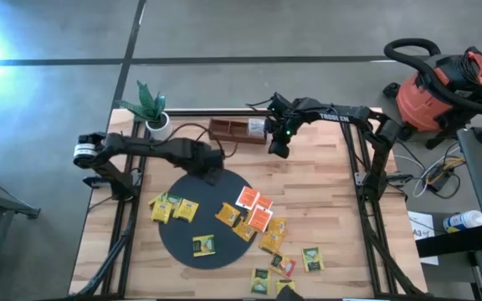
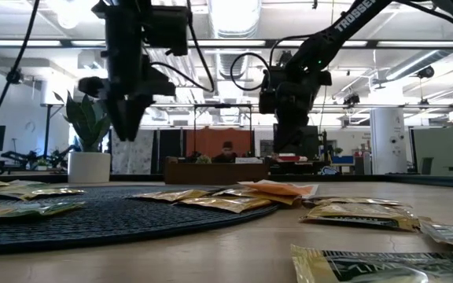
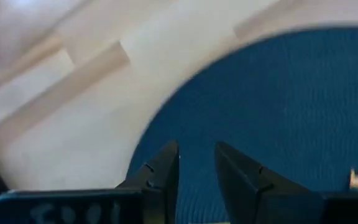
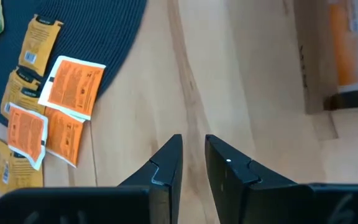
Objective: Pick & Place Tea
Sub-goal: Put the yellow tea bag into the middle section of the wooden organizer
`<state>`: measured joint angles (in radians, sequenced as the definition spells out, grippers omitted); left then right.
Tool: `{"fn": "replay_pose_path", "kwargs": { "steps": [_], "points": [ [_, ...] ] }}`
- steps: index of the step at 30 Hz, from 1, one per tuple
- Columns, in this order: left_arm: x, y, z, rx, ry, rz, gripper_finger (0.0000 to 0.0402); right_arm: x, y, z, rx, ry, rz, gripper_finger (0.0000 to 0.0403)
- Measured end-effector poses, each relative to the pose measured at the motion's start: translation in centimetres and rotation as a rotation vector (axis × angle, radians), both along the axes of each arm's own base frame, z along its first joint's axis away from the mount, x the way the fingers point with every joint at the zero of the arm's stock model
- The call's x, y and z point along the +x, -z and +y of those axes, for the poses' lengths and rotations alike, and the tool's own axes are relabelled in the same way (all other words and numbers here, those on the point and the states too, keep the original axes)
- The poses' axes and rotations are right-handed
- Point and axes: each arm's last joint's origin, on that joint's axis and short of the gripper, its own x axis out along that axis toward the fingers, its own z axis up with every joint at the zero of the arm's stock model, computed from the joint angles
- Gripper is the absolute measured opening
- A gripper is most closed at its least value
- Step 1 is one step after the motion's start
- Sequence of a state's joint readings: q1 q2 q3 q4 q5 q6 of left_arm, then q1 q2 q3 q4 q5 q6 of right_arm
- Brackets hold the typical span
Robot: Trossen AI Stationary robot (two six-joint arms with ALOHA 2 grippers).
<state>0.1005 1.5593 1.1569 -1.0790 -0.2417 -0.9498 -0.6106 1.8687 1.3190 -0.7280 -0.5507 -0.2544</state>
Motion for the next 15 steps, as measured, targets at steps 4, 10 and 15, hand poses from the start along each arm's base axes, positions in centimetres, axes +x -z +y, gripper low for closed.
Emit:
{"fn": "replay_pose_path", "kwargs": {
  "steps": [4, 10, 15],
  "points": [
    [-0.1, -0.1, -1.3, -0.11, 0.036, 0.001, 0.0099, 0.0, -0.2, 0.0, -0.007, 0.0, -0.009, 0.0068],
    [-0.8, -0.1, -3.4, -0.339, 0.083, 0.068, 0.0099, 0.0, -0.2, 0.0, -0.014, -0.01, -0.015, 0.0068],
    [-1.1, -0.1, -4.5, -0.275, 0.063, 0.097, 0.0099, 0.1, -0.2, -0.1, -0.018, -0.012, -0.019, 0.0068]
  ]
}}
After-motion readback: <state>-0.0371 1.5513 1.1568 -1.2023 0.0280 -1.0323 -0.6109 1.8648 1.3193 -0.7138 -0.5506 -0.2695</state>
